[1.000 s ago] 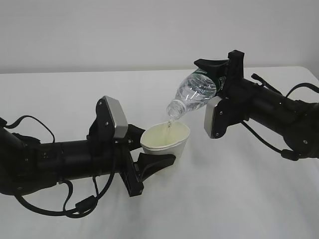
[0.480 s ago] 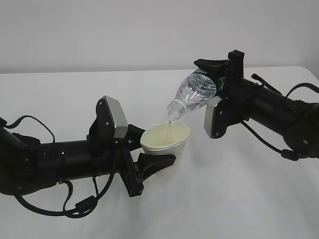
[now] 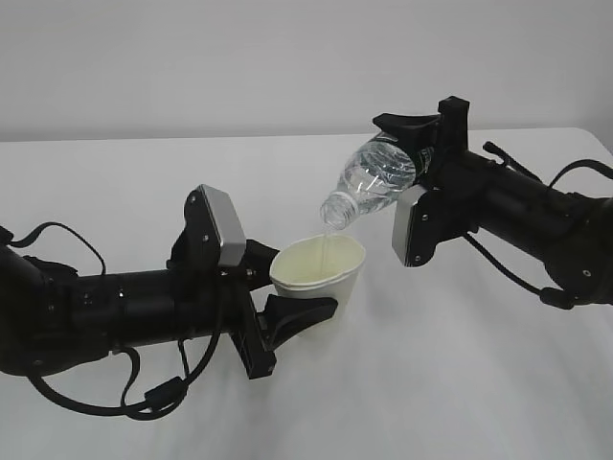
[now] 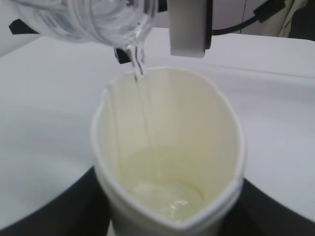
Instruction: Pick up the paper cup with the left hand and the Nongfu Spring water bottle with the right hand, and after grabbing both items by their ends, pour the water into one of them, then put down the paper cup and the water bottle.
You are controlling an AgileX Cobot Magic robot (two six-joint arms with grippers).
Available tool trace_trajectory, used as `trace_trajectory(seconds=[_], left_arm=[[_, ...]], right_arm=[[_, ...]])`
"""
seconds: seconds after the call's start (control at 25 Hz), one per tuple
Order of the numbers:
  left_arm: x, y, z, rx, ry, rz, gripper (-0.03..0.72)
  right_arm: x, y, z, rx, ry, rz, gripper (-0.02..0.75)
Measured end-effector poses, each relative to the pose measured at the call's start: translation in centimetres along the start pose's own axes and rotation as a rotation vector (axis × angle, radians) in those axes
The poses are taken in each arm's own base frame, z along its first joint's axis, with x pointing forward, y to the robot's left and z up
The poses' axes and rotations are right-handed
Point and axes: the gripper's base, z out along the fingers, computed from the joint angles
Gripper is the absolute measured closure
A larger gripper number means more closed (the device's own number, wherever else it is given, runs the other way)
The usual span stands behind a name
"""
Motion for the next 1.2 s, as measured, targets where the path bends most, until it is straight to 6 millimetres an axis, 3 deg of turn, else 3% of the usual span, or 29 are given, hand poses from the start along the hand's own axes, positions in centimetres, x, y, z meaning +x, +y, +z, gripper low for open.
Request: trace_trajectory(seconds=[1.2], left_arm=[[0.00, 0.00, 0.00, 0.000, 0.000, 0.000, 0.276]], right_arm=[[0.09, -0.02, 0.00, 0.002, 0.010, -0.013, 0.281]])
